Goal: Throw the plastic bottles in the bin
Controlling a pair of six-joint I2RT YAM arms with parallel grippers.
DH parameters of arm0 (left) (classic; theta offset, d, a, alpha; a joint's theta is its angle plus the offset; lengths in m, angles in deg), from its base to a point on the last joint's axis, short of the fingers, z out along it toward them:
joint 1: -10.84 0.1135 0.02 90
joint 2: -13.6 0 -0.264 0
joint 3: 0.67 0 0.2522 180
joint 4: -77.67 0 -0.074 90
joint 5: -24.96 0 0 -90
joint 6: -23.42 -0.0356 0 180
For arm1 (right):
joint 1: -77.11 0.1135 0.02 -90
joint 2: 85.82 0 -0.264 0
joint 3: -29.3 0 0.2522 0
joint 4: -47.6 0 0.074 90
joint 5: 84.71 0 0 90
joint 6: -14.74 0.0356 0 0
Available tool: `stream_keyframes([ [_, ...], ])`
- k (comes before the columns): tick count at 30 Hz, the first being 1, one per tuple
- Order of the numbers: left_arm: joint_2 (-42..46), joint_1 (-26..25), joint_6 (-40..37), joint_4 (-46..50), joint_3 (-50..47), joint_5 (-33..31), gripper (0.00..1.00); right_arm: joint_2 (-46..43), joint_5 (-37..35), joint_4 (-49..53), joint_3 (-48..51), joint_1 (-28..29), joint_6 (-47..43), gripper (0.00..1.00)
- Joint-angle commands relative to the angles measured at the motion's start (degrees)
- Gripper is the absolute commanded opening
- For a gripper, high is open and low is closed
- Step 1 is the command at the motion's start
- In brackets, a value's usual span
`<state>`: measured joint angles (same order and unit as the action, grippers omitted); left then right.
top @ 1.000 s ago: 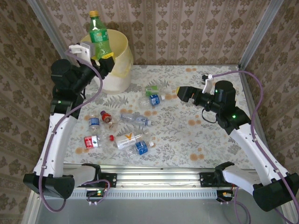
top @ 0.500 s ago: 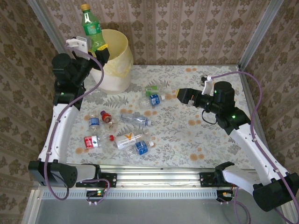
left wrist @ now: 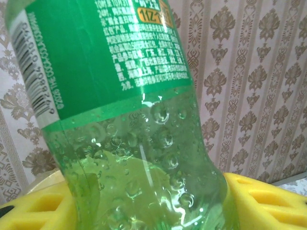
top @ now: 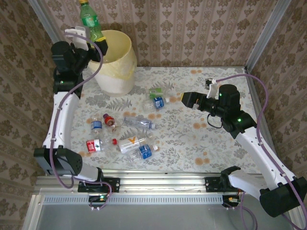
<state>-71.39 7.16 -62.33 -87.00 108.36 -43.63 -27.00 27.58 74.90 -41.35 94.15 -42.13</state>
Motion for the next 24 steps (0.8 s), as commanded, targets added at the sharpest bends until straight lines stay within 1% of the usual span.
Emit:
stream_keyframes([
  [1, -5.6, 1.3, 1.5, 12.0, 9.2, -0.1, 0.30, -0.3, -0.7, 0.6, 0.3, -0.3, -0.9, 1.00],
  [3, -10.9, 2.5, 3.4, 20.1, 16.9, 0.2, 0.30, -0.2, -0.7, 0.4, 0.4, -0.4, -0.9, 1.00],
  [5, -17.6, 3.6, 5.1, 29.3, 26.6, -0.1, 0.30, 0.1, -0.5, -0.1, 0.5, -0.5, -0.6, 1.00],
  [8, -26.9, 4.2, 6.1, 39.3, 39.6, 0.5, 0.39, 0.3, 0.0, -0.5, 0.7, -0.6, -0.3, 1.00],
  [10, -32.6, 4.2, 6.6, 45.2, 48.2, 0.8, 0.51, 0.3, 0.3, -0.6, 0.9, -0.7, -0.2, 1.00],
  [12, -36.1, 3.9, 7.5, 48.7, 54.3, 2.5, 0.68, 0.0, 0.3, -0.2, 1.1, -0.7, -0.2, 1.00],
  [13, -36.7, 3.5, 7.8, 49.3, 55.6, 2.5, 0.81, -0.1, 0.4, 0.0, 1.2, -0.8, -0.2, 1.00],
  [14, -36.3, 3.1, 7.6, 49.3, 55.6, 1.8, 0.92, -0.4, 0.3, 0.1, 1.4, -0.8, -0.2, 1.00],
  [15, -35.5, 2.7, 7.3, 49.0, 55.3, 0.8, 0.98, -0.6, 0.3, 0.2, 1.6, -0.7, -0.3, 1.00],
  [16, -34.4, 2.6, 7.3, 48.6, 54.5, 0.3, 1.00, -0.9, 0.3, 0.1, 1.7, -0.7, -0.3, 1.00],
  [21, -26.8, 2.2, 8.6, 46.1, 49.4, -0.2, 1.00, -1.4, 0.0, 0.7, 2.4, -0.9, -0.2, 1.00],
  [24, -20.6, 0.7, 7.3, 44.7, 43.9, -1.4, 1.00, -0.5, -0.6, 2.0, 2.3, -0.9, 0.1, 1.00],
])
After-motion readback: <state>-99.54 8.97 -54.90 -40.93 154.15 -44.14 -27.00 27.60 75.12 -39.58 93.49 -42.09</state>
